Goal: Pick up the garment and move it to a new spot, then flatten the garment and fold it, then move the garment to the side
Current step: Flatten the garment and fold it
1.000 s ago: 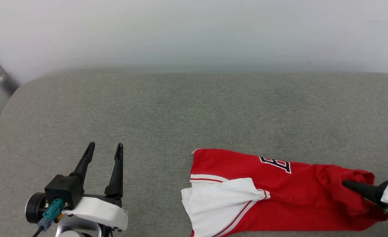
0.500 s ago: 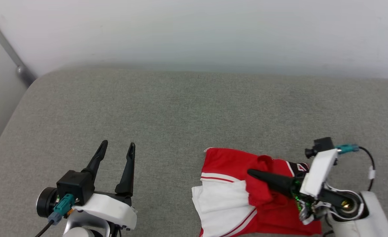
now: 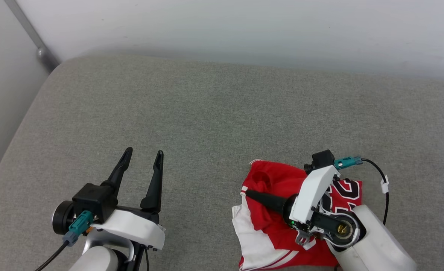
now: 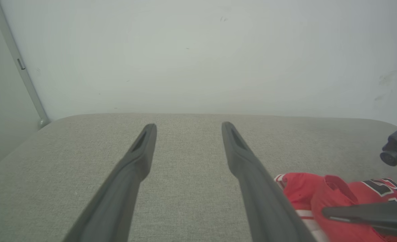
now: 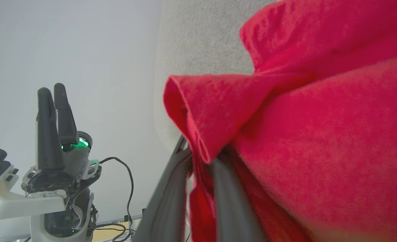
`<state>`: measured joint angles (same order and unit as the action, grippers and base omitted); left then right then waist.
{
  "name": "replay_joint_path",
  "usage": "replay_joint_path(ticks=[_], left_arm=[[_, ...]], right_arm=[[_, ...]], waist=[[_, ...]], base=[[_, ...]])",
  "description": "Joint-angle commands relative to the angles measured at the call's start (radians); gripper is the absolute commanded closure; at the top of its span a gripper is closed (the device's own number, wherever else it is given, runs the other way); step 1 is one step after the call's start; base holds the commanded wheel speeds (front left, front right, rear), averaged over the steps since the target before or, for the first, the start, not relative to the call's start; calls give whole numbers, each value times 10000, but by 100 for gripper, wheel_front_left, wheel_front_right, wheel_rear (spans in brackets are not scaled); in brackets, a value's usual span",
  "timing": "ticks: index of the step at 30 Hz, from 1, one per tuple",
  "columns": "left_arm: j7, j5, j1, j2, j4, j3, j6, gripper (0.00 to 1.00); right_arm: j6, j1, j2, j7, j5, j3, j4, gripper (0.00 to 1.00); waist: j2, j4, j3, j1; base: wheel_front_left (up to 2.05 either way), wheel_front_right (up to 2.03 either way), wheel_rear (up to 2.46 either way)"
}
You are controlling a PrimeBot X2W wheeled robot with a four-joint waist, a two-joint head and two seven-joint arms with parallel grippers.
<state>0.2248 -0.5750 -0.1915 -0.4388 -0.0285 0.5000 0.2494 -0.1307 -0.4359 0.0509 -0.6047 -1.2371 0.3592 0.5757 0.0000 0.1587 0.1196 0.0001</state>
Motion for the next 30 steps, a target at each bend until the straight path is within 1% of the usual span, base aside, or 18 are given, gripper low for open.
replay_joint_path(ticks=[1, 5, 9, 12, 14, 16, 19, 22, 25, 27, 28, 29, 30], left_arm=[[77, 10, -60, 25, 67, -59, -31, 0], [165, -22, 59, 24, 162, -92, -74, 0], [178, 16, 197, -36, 167, -91, -38, 0], [139, -6, 285, -78, 160, -104, 38, 0], [108, -7, 396, -125, 136, -116, 112, 0], [57, -4, 468, -170, 103, -127, 175, 0], [24, -118, 609, -221, 19, -217, 257, 0], [31, -138, 819, -313, -41, -317, 402, 0], [38, -191, 1007, -382, -102, -416, 531, 0], [15, -192, 1139, -444, -99, -444, 625, 0], [18, -169, 1187, -474, -122, -465, 683, 0], [18, -169, 1187, -474, -122, -465, 683, 0], [9, -159, 1250, -495, -144, -477, 714, 0]], right_arm=[[1, -255, -9, 112, 167, 127, 28, 0], [2, -436, 269, 400, 594, 355, -195, 0], [2, -318, 694, 817, 1050, 496, -862, 0], [2, -37, 1366, 1579, 2061, 578, -1377, 0], [2, 158, 1791, 2276, 2920, 382, -1555, 0], [2, 376, 2272, 3004, 4016, 14, -1548, 0], [2, 809, 2597, 3972, 5550, -937, -1559, 0], [2, 1323, 2668, 4761, 7082, -1988, -1767, 0], [2, 1920, 2584, 5409, 8609, -2967, -2353, 0], [2, 2377, 2313, 5742, 9431, -3455, -2989, 0], [2, 2594, 2197, 5841, 9739, -3624, -3322, 0], [2, 2594, 2197, 5841, 9739, -3624, -3322, 0], [2, 2827, 2080, 5913, 9995, -3796, -3659, 0]], waist=[[0, -29, 9, -1], [0, -188, -120, -1], [0, -432, -354, -1], [0, -651, -564, -1], [0, -792, -663, -1], [0, -913, -743, -1], [0, -1094, -826, -1], [0, -1311, -935, -1], [0, -1467, -1030, -1], [0, -1560, -1097, -1], [0, -1606, -1125, -1], [0, -1606, -1125, -1], [0, -1633, -1148, -1]], base=[[0, 0, 0], [0, 0, 0], [0, 0, 0], [0, 0, 0], [0, 0, 0], [0, 0, 0], [0, 0, 0], [0, 0, 0], [0, 0, 0], [0, 0, 0], [0, 0, 0], [0, 0, 0], [0, 0, 0]])
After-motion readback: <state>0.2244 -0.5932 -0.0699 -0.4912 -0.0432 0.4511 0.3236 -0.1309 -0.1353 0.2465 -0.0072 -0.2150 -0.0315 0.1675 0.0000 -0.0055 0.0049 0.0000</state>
